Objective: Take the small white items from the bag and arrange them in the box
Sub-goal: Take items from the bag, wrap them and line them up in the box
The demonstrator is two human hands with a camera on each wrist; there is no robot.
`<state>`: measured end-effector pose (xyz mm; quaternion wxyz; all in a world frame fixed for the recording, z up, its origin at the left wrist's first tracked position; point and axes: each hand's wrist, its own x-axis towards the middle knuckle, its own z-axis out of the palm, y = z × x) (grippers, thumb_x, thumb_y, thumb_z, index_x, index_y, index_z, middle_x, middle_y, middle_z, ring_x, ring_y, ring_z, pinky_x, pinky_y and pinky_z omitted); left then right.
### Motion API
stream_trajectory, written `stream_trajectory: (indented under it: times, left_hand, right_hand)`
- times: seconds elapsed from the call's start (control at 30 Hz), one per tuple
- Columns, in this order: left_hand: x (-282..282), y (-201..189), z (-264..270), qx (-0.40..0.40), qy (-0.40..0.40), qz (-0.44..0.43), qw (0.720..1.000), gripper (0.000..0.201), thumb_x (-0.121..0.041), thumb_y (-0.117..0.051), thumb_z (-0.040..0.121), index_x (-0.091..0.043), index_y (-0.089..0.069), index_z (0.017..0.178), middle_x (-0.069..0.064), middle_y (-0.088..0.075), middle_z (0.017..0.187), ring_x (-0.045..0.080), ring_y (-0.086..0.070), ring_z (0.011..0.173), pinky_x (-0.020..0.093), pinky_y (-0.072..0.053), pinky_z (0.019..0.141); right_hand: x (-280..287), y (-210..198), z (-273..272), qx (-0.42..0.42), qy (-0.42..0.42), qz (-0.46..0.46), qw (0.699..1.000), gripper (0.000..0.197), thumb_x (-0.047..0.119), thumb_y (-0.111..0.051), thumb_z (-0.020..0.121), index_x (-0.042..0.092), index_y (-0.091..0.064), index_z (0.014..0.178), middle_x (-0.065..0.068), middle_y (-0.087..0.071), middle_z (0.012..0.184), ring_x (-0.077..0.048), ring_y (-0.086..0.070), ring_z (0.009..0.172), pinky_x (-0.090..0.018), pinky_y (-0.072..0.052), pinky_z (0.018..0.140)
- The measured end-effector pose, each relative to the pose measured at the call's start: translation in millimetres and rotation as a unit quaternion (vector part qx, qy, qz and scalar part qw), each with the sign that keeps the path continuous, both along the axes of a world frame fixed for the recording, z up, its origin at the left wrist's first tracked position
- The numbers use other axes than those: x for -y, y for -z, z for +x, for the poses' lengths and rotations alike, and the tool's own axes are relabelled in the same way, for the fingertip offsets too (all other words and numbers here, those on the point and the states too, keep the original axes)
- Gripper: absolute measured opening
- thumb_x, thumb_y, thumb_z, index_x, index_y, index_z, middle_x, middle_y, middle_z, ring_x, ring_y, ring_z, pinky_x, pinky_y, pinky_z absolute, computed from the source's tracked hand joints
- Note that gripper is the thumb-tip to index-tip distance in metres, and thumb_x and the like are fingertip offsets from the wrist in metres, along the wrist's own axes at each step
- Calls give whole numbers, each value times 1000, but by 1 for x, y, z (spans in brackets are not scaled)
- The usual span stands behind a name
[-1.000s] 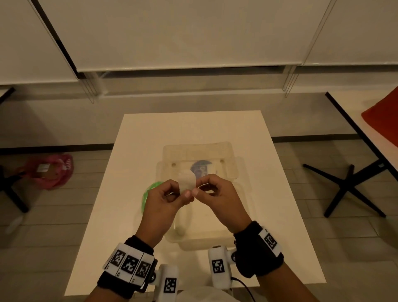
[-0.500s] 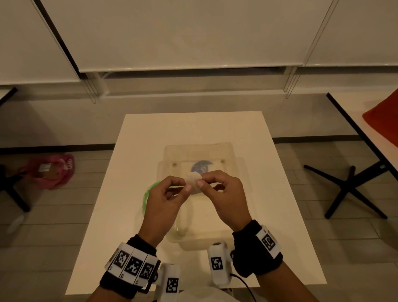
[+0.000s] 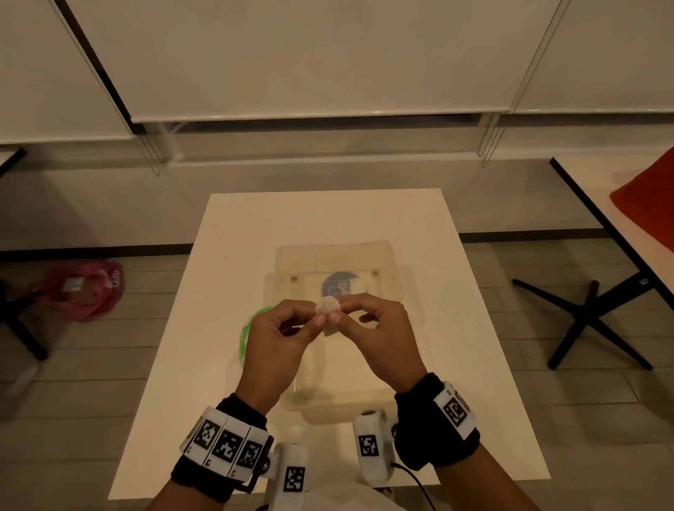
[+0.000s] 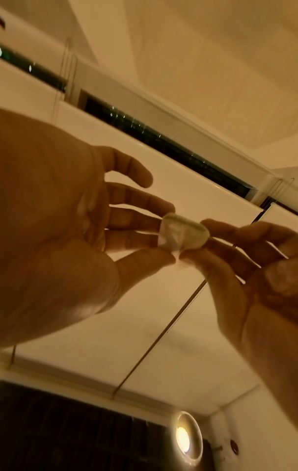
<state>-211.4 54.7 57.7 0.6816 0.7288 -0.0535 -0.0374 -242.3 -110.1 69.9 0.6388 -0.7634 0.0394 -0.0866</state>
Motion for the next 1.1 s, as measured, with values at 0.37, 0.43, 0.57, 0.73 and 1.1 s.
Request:
stream_trajectory:
  times: [0.37,0.43,0.57,0.73,1.1]
  left_hand:
    - [-1,-12,3,1,7,0,1000,9,-22,-72,88,-17,-74,95,0,-76,97,19,-70,88,36,-54,78]
    - [0,-12,4,15,5,9,1000,4,-18,-73,89,-16,-74,92,1,-75,94,20,-68,91,43,-55,81]
    - [3,-14,3,19,14,2,1000,2,-17,-73,88,-16,-74,90,2,-74,93,22,-68,94,48,-53,84]
    - [1,-12,2,11,18,-5,1000,2,-14,-74,88,-16,-74,89,5,-73,91,22,-66,90,51,-51,82]
    - [0,-18,1,0,11,-11,1000,3,-10,-72,88,-13,-74,87,7,-73,89,20,-65,86,39,-52,80]
  right_hand:
    - [1,2,0,26,-7,-20,999,2,21,-76,85,21,-77,86,10,-74,84,-11,-66,88,-29,-45,82]
    - [2,2,0,32,-10,-19,999,3,22,-75,86,21,-76,88,10,-73,88,-12,-66,93,-31,-47,83]
    - [4,3,1,42,-23,-20,999,5,21,-75,85,17,-77,83,12,-74,91,-12,-64,96,-25,-42,80]
    - [4,2,0,58,-1,-26,998,5,19,-80,78,20,-75,75,9,-72,81,-14,-63,90,-29,-47,84]
    - [7,3,0,82,-10,-72,994,3,22,-80,80,24,-77,79,16,-73,85,-13,-64,94,-37,-50,87]
